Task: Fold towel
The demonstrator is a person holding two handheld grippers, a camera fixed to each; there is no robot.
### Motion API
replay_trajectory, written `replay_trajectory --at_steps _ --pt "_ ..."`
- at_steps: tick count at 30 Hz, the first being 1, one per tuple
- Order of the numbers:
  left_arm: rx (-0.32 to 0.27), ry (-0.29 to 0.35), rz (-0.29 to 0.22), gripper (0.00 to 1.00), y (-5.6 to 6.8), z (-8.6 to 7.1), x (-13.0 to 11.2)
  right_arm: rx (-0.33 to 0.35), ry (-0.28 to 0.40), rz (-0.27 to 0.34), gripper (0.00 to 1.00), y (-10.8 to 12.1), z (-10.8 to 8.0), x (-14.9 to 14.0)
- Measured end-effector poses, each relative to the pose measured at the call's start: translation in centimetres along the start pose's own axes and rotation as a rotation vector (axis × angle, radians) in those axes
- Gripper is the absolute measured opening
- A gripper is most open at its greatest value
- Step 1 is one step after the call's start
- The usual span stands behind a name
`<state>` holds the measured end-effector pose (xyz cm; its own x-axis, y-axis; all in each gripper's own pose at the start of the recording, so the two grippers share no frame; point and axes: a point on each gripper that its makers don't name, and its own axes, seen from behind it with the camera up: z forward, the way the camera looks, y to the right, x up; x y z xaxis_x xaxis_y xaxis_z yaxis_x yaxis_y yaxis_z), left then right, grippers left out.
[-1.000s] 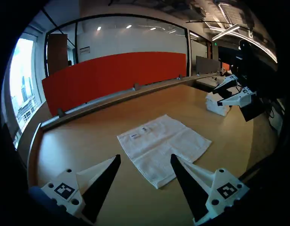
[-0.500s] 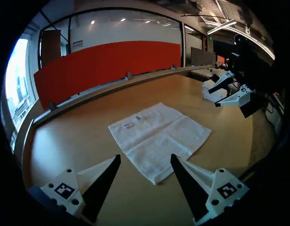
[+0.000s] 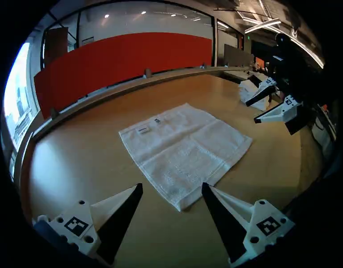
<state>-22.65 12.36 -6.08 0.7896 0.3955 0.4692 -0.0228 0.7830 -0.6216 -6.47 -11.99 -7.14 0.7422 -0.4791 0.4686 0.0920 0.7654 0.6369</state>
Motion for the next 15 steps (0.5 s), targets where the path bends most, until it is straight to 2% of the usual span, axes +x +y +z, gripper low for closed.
replay_trajectory --at_steps 15 --pt "-0.047 -0.096 -0.003 0.98 0.5 2.3 -3.4 0.046 -0.087 0.004 0.96 -1.3 1.9 -4.2"
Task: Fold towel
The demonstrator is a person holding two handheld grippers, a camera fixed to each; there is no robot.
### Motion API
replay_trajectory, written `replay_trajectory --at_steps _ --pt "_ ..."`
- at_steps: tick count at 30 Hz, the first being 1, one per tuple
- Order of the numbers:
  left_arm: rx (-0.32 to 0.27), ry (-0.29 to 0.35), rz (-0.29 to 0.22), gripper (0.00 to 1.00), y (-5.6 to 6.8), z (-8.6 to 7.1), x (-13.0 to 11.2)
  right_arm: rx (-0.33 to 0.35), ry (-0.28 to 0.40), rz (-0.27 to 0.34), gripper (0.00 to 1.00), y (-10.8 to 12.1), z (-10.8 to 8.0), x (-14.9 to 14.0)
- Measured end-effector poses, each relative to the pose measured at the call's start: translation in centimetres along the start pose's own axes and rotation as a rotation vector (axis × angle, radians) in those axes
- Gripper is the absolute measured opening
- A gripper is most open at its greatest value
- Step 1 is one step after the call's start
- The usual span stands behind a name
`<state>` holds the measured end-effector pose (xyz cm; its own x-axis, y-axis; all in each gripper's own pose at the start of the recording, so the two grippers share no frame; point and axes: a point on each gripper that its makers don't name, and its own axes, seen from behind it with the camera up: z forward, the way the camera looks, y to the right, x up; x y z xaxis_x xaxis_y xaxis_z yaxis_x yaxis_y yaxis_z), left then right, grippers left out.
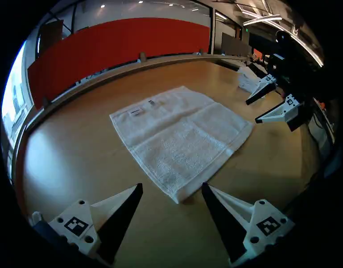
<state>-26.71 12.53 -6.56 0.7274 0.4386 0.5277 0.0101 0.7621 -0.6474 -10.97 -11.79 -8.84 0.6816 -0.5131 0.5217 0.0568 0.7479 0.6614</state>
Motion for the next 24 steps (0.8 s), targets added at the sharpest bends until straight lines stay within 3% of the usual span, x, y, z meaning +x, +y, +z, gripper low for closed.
replay_trajectory --at_steps 24 --pt "-0.042 -0.129 0.003 0.94 0.9 2.0 -2.7 0.040 -0.082 -0.023 0.88 -0.4 1.8 -2.6"
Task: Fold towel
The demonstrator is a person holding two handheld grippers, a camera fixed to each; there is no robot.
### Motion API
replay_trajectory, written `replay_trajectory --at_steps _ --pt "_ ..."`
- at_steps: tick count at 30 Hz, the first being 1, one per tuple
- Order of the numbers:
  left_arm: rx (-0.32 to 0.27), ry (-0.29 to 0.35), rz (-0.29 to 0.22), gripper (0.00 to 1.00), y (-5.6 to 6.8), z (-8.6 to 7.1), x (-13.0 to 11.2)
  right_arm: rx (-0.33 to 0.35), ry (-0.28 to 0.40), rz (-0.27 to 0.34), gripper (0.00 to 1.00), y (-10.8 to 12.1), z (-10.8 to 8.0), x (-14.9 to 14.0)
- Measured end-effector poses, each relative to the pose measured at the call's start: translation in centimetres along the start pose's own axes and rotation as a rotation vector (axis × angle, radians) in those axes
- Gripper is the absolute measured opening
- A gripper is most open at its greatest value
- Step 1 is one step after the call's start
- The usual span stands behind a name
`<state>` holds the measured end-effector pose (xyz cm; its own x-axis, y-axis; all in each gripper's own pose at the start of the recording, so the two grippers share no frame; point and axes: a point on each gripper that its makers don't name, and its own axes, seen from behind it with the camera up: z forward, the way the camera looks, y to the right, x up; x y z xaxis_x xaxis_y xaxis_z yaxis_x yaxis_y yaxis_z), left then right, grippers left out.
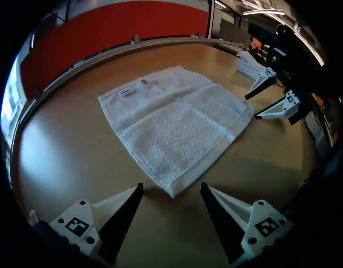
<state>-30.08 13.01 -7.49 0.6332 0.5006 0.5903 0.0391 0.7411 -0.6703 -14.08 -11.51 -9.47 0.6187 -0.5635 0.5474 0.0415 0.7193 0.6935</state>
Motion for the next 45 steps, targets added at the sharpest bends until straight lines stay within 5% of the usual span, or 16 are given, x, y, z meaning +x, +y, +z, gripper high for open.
replay_trajectory --at_steps 8,15,29,45 --pt "0.014 -0.008 0.029 0.89 0.2 0.4 0.0 0.016 -0.006 -0.013 0.83 -0.1 0.2 -0.1" --pt "0.025 -0.016 0.023 0.76 -0.1 0.5 0.0 0.043 -0.005 -0.010 0.67 -0.7 0.5 -0.2" --pt "0.025 -0.024 0.023 0.66 0.3 0.5 0.0 0.039 -0.004 0.009 0.44 -0.6 0.4 -0.3" --pt "0.041 -0.029 -0.001 0.20 0.5 0.5 0.0 0.048 0.007 -0.002 0.14 -0.8 0.4 0.2"
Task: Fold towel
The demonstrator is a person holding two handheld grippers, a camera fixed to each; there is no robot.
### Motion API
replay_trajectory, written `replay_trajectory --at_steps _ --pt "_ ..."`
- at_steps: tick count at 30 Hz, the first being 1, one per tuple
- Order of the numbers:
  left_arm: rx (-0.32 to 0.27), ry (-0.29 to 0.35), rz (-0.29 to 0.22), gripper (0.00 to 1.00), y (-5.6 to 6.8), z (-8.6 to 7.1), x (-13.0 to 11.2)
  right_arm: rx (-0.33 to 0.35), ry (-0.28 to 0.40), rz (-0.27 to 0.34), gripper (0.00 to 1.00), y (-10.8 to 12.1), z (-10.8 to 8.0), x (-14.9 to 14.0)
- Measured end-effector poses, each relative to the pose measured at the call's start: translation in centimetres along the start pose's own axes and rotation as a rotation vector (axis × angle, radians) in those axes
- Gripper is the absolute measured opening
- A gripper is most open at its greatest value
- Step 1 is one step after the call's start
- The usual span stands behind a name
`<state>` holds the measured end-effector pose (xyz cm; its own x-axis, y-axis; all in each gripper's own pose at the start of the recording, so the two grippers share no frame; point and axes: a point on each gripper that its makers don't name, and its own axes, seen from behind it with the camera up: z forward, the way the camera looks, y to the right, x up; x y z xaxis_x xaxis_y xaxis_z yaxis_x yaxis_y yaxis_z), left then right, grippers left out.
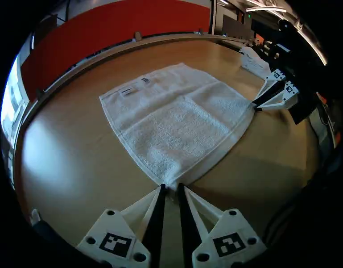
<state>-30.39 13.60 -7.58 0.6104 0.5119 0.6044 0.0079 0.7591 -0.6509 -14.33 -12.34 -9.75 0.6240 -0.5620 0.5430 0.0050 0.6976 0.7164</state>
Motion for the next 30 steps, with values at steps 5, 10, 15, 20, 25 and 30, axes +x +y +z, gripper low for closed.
replay_trajectory --at_steps 5,10,15,20,25,30 --pt "-0.005 -0.001 -0.010 0.16 0.1 -0.1 0.1 0.000 0.003 -0.008 0.10 -0.1 -0.2 0.2" --pt "-0.013 0.001 -0.029 0.15 0.3 -0.1 0.2 -0.001 0.009 -0.007 0.10 0.0 -0.4 0.3" --pt "-0.014 0.006 -0.035 0.15 0.5 -0.1 0.5 -0.005 0.016 -0.005 0.10 0.3 -0.8 0.5" --pt "-0.009 0.012 -0.040 0.15 0.6 -0.7 1.1 -0.010 0.026 -0.003 0.10 0.5 -1.3 1.0" --pt "-0.011 0.021 -0.050 0.15 0.7 -1.9 1.9 -0.020 0.039 -0.007 0.10 0.6 -2.2 1.9" --pt "-0.012 0.033 -0.058 0.15 0.7 -3.3 2.8 -0.029 0.063 -0.010 0.10 0.6 -3.6 3.0"
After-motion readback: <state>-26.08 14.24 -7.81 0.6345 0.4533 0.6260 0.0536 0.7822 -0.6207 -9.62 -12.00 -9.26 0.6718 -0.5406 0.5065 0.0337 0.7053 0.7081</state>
